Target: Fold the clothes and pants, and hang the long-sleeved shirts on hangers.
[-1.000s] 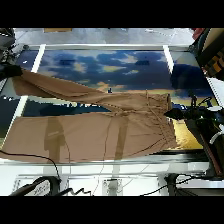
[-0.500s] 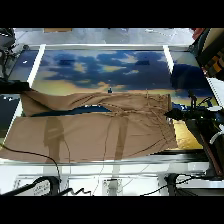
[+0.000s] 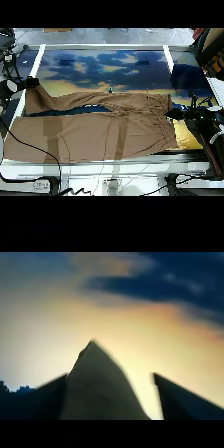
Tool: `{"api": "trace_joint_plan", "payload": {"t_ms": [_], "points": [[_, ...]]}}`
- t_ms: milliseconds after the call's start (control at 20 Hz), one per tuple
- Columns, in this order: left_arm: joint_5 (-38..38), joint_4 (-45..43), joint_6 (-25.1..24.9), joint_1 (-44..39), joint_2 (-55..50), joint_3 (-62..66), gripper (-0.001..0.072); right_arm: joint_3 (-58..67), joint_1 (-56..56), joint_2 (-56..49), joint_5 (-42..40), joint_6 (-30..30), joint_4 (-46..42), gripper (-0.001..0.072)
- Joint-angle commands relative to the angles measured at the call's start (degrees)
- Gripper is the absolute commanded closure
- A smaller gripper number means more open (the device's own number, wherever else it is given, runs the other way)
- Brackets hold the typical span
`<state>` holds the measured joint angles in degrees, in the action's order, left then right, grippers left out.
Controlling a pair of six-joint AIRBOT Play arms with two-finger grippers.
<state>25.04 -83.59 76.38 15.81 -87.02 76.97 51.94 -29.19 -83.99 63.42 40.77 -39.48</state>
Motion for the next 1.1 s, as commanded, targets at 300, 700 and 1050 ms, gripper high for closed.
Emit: {"api": "trace_joint_plan", "payload": {"t_ms": [300, 700, 1050], "points": [[27.12, 0.07, 9.35, 9.77, 5.25, -0.07, 0.0179, 0.02, -0.04, 0.04, 0.0, 0.04, 0.04, 0.0678], [35.36, 9.73, -0.87, 21.46, -0.02, -6.62, 0.0166, 0.02, -0.04, 0.04, 0.0, 0.04, 0.04, 0.0678], [22.53, 13.4, -0.83, 20.52, -6.62, -6.62, 0.0126, 0.02, -0.04, 0.04, -0.04, 0.07, 0.09, 0.0678]]}}
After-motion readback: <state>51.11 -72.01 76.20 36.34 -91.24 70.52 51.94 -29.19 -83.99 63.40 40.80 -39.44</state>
